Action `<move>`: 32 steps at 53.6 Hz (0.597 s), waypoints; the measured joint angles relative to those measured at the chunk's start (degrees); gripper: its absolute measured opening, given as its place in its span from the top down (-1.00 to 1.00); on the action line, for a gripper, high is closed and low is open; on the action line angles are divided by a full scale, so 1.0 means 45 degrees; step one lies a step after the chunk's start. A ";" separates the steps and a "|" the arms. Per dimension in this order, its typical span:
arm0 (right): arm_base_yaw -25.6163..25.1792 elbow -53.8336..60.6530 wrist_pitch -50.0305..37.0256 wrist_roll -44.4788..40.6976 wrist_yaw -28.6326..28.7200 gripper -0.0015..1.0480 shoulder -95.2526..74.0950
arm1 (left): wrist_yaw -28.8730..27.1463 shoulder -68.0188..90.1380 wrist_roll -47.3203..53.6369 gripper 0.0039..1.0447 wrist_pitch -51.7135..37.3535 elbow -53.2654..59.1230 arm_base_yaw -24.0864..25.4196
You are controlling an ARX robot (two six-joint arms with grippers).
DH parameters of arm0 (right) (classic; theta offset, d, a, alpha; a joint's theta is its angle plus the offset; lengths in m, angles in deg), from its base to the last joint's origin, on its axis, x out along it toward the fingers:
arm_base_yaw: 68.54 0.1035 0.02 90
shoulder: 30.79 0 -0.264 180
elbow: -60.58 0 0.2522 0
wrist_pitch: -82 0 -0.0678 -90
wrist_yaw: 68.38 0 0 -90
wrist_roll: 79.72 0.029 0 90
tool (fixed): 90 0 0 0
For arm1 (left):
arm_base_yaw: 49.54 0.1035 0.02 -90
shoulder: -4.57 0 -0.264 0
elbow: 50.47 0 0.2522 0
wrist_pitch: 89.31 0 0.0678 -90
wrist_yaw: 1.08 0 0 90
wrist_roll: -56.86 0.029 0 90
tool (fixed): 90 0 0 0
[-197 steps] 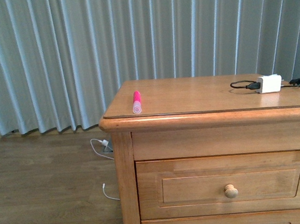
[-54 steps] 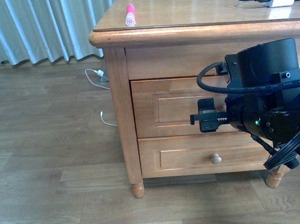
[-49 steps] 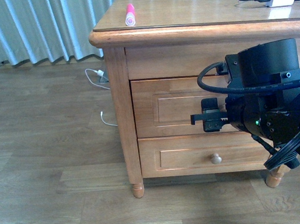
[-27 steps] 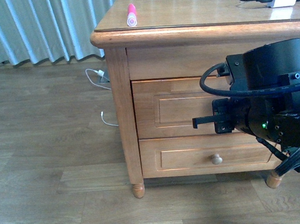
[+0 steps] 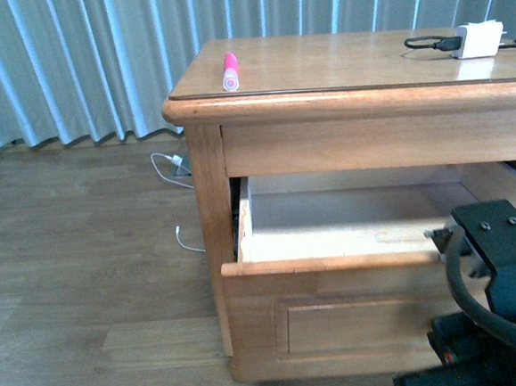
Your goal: Place pink marker in drawer with both arms
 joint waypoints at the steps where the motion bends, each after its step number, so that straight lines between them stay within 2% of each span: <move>1: 0.0058 0.0160 0.0044 -0.0010 -0.0024 0.59 0.0175 | 0.0000 0.0000 -0.0005 -0.89 0.0000 0.0000 0.0000; 4: 0.0175 0.0520 0.0141 -0.0010 -0.0039 0.59 0.0525 | 0.0000 0.0000 0.0000 -0.89 0.0000 0.0000 0.0000; 6: 0.0228 0.0690 0.0209 0.0015 -0.0049 0.51 0.0714 | 0.0000 0.0000 -0.0005 -0.89 0.0000 0.0000 0.0000; 18: 0.0423 0.1447 0.1321 0.0505 -0.0087 -0.17 0.2827 | 0.0005 0.0000 -0.0005 -0.89 0.0000 0.0000 0.0000; 30: 0.0243 0.1943 0.4362 0.0899 0.0403 -0.86 0.7499 | 0.0000 0.0000 0.0000 -0.89 0.0000 0.0000 0.0000; 32: 0.0136 0.1972 0.4872 0.0933 0.0437 -0.87 0.8281 | 0.0000 0.0000 -0.0005 -0.89 0.0000 0.0000 0.0000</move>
